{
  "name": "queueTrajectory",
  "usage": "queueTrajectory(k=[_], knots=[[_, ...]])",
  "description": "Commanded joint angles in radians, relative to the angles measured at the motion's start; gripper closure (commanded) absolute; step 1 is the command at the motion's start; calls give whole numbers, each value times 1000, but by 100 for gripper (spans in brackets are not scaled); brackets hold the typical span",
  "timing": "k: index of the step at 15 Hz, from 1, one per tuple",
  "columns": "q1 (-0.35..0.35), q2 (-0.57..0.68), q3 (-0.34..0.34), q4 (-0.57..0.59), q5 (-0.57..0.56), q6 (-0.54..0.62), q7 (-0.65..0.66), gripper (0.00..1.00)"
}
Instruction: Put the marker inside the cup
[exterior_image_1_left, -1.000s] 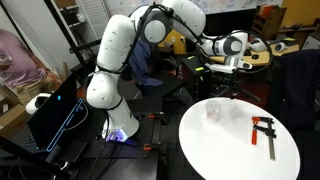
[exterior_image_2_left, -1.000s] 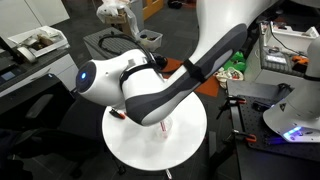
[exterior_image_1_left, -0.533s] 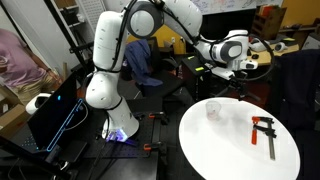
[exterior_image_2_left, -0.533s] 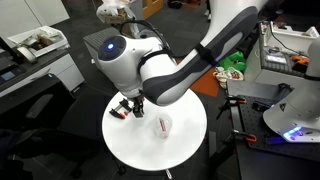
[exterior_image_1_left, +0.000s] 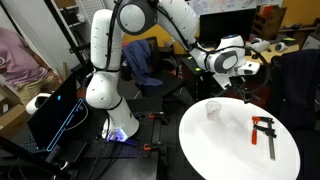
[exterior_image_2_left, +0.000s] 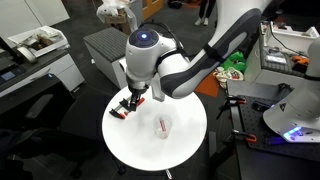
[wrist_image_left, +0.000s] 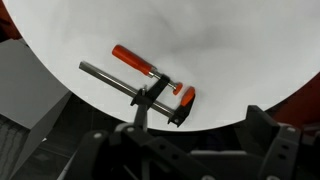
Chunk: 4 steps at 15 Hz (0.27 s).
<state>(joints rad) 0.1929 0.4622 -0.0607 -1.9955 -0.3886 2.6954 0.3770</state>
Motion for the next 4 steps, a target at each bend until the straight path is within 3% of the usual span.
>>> queueTrajectory(k=[1,4], knots=[[20,-4,-24,-10,22,11,-14,0],[22,-9,-24,-15,21,12,-12,0]])
